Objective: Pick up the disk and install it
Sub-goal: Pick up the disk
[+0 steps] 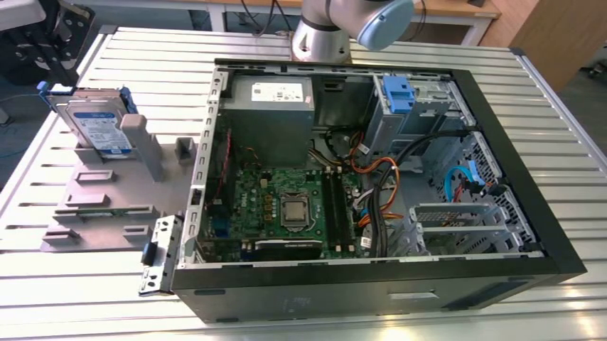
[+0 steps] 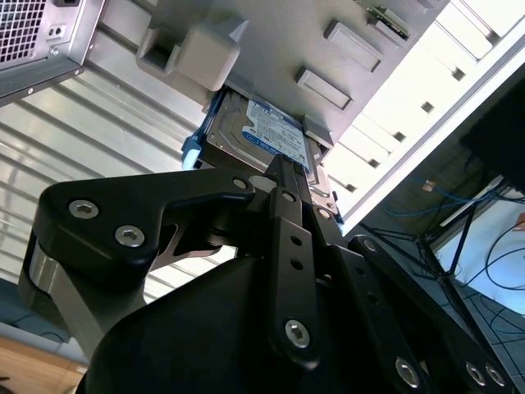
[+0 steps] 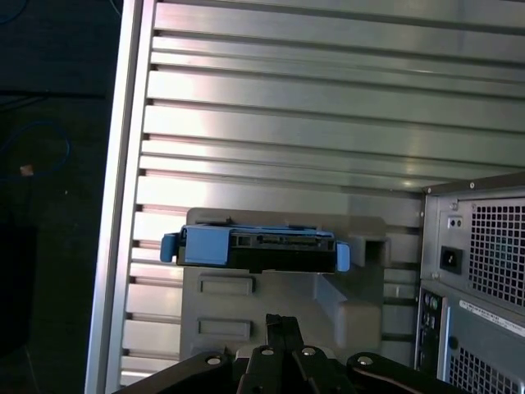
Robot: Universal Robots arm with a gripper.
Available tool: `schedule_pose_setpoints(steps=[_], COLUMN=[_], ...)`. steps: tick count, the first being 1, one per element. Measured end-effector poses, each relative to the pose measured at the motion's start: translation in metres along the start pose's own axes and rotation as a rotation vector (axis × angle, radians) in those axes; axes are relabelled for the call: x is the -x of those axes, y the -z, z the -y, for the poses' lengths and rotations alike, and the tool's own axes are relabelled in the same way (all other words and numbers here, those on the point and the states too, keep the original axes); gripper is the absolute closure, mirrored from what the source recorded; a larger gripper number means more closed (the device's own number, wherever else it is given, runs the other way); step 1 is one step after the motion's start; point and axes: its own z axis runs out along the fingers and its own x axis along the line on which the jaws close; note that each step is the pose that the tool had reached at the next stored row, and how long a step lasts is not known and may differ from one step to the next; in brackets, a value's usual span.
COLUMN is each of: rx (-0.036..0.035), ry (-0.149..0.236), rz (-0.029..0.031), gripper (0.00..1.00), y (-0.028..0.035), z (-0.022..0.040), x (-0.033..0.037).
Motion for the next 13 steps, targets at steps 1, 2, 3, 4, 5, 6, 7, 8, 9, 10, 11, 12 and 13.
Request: schedule_pose_setpoints(steps=[1,2,3,4,5,6,7,8,9,10,11,12,13], rx=[0.0,0.0,0.0,0.0,0.0,0.0,0.0001,0.0001,0.0001,0.0001,0.0001,0.0001,0.0001], ry=[0.001,0.002,0.003,0.004,0.005,0.006,0.007,0.008,0.009,0.01,0.011,0.012,0.012], rz=[-0.0001,-0.0002,-0.0002,-0.0002,-0.0003,-0.0003,-0.0004,-0.0004,-0.0005,-0.0005,-0.0005,-0.0005,-0.0006], gripper=[0.89,0.89,0.89,0.89,0.89,0.89,0.89,0.89,0.89,0.89,0.89,0.89,0.89], y=[0.0,0.0,0.0,0.0,0.0,0.0,0.0,0.0,0.0,0.0,0.0,0.0,0.0], z=[0.0,0.0,0.0,0.0,0.0,0.0,0.0,0.0,0.0,0.0,0.0,0.0,0.0], x=[0.0,0.0,0.0,0.0,0.0,0.0,0.0,0.0,0.0,0.0,0.0,0.0,0.0])
